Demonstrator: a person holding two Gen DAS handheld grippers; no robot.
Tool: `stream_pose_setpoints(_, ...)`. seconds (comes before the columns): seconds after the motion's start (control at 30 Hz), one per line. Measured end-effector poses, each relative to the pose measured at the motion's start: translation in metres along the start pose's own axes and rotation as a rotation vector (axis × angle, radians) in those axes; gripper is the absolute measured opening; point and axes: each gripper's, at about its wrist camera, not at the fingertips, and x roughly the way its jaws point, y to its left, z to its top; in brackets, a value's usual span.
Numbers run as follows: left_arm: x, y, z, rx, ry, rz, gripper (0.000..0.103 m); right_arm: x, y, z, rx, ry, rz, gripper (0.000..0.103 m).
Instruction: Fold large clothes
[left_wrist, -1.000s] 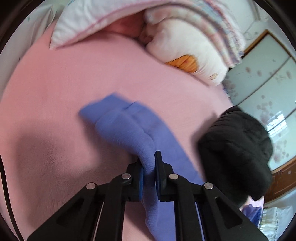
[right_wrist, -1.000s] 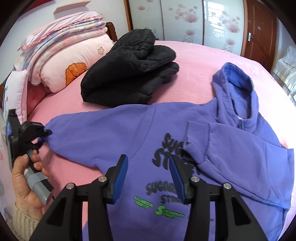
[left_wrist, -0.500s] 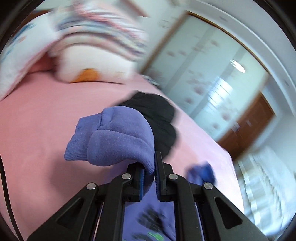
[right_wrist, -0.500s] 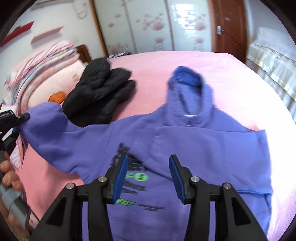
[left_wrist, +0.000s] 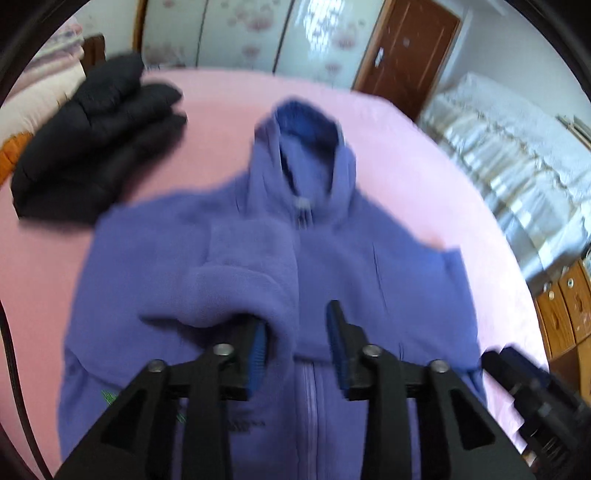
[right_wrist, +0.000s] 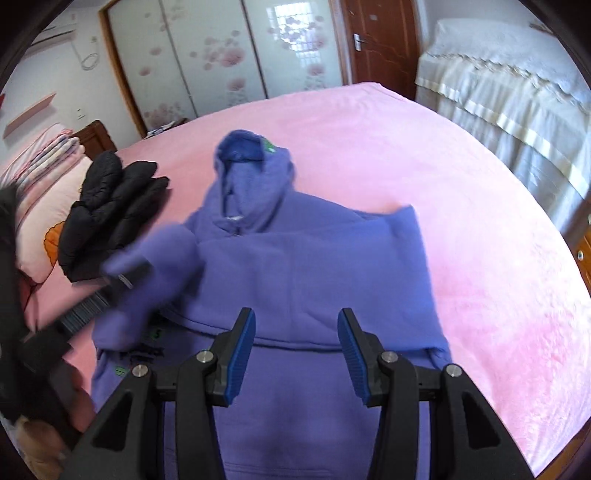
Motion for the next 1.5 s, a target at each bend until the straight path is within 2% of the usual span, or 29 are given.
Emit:
stream_pose_setpoints(0.07,0.002,0.005,-0.008,-0.014,0.018,-0.026,0.049,0.001,-0.011,-0.003,0.016,0.006,-0.005,0.047)
stream_pose_setpoints(0.13,-0.008,0.011,-0.015,-0.028,0.022,-0.058,0.065,0.002,-0.020,-0.004,0.024,0.014,-0.005,0.047)
stream_pose_setpoints(0.2,-0.023,0.020,-0.023,-0.031,0.027,-0.093,0.069,0.003,-0.023,-0.006,0.027,0.022,0.000,0.047)
stream_pose_setpoints(0.27,-0.038,0.033,-0.040,-0.039,0.023,-0.103,0.069,0.005,-0.025,-0.007,0.026,0.028,0.010,0.047)
stream_pose_setpoints(0.37,-0.054,0.059,-0.045,-0.088,0.006,-0.061,0.069,0.006,-0.018,-0.008,0.008,0.030,0.040,0.047)
stream_pose_setpoints(0.53,-0.067,0.131,-0.049,-0.252,-0.027,0.089,0.069,0.006,0.023,-0.005,-0.119,0.024,0.107,0.047)
stream_pose_setpoints(0.63,-0.064,0.162,-0.051,-0.305,-0.010,0.167,0.069,0.004,0.060,-0.003,-0.245,-0.001,0.125,0.047)
stream_pose_setpoints(0.83,-0.057,0.193,-0.063,-0.353,0.034,0.172,0.069,0.009,0.143,-0.008,-0.526,-0.060,0.155,0.047)
stream_pose_setpoints(0.93,-0.051,0.200,-0.068,-0.350,0.068,0.173,0.069,0.022,0.175,-0.016,-0.643,-0.054,0.159,0.047)
stream_pose_setpoints(1.1,-0.048,0.210,-0.076,-0.365,0.080,0.159,0.069,0.057,0.219,-0.035,-0.857,-0.044,0.068,0.047)
stream_pose_setpoints(1.3,-0.049,0.231,-0.086,-0.409,0.096,0.142,0.069,0.097,0.242,-0.055,-1.079,-0.008,-0.059,0.047)
stream_pose_setpoints(1.47,-0.049,0.235,-0.091,-0.414,0.099,0.142,0.069,0.116,0.248,-0.068,-1.189,-0.006,-0.133,0.046)
stream_pose_setpoints(1.5,-0.047,0.232,-0.089,-0.411,0.100,0.146,0.069,0.118,0.248,-0.069,-1.190,-0.010,-0.144,0.041)
